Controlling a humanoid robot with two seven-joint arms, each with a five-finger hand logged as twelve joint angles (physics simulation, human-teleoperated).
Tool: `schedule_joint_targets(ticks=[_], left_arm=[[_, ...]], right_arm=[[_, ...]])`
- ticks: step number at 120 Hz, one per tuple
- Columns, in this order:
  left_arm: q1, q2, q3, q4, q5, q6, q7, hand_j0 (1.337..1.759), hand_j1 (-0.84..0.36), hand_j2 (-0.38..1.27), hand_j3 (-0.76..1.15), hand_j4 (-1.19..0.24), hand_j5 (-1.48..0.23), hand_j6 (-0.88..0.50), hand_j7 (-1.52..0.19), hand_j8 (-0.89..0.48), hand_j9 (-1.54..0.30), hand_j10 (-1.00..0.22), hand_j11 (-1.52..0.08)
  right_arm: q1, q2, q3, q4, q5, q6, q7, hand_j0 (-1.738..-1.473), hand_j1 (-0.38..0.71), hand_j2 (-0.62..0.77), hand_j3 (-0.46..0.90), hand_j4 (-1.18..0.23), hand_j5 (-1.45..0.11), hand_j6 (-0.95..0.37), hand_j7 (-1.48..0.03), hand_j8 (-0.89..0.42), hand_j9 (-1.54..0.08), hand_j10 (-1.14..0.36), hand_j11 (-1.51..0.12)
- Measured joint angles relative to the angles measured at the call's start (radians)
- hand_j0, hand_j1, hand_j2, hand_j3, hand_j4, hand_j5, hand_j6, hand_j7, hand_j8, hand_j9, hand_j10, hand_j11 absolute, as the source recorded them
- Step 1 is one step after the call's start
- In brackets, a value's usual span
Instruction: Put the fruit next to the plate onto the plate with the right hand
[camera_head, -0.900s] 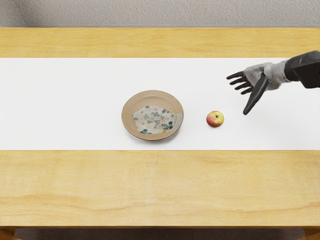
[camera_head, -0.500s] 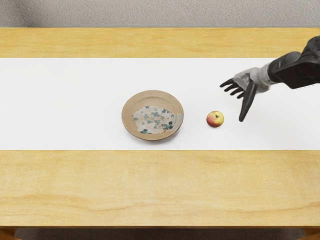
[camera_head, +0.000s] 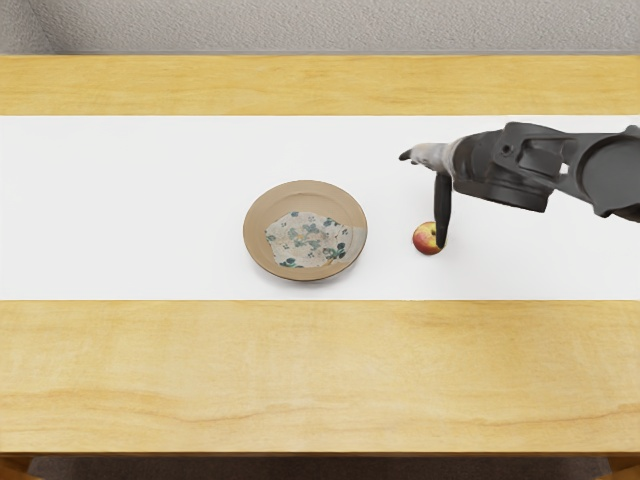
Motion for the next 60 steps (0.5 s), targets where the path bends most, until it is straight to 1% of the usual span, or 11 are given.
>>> schedule_joint_targets(ticks=[7,16,38,60], left_arm=[[0.001,0.0,0.0,0.0,0.0,0.0,0.0,1.658,0.35,0.0,0.0,0.0,0.0,0.0,0.0,0.0,0.0,0.0,0.0],[0.0,0.0,0.0,0.0,0.0,0.0,0.0,1.658,0.35,0.0,0.0,0.0,0.0,0.0,0.0,0.0,0.0,0.0,0.0],[0.001,0.0,0.0,0.0,0.0,0.0,0.0,1.658,0.35,0.0,0.0,0.0,0.0,0.0,0.0,0.0,0.0,0.0,0.0],[0.001,0.0,0.0,0.0,0.0,0.0,0.0,1.658,0.35,0.0,0.0,0.0,0.0,0.0,0.0,0.0,0.0,0.0,0.0]], right_arm=[[-0.002,-0.007,-0.018,0.045,-0.006,-0.052,-0.003,-1.658,-0.33,0.0,0.0,-0.02,-0.02,-0.02,-0.02,-0.02,-0.02,-0.02,-0.02],[-0.002,-0.003,-0.048,0.077,-0.011,-0.105,-0.004,-1.658,-0.33,0.0,0.0,-0.02,-0.03,-0.02,-0.02,-0.02,-0.03,-0.02,-0.03],[-0.005,0.021,-0.112,0.108,-0.014,-0.197,-0.006,-1.658,-0.32,0.0,0.0,-0.02,-0.03,-0.02,-0.03,-0.02,-0.03,-0.02,-0.03],[-0.015,0.02,-0.155,0.146,-0.014,-0.259,-0.006,-1.658,-0.32,0.0,0.0,-0.02,-0.03,-0.03,-0.03,-0.02,-0.03,-0.02,-0.03]])
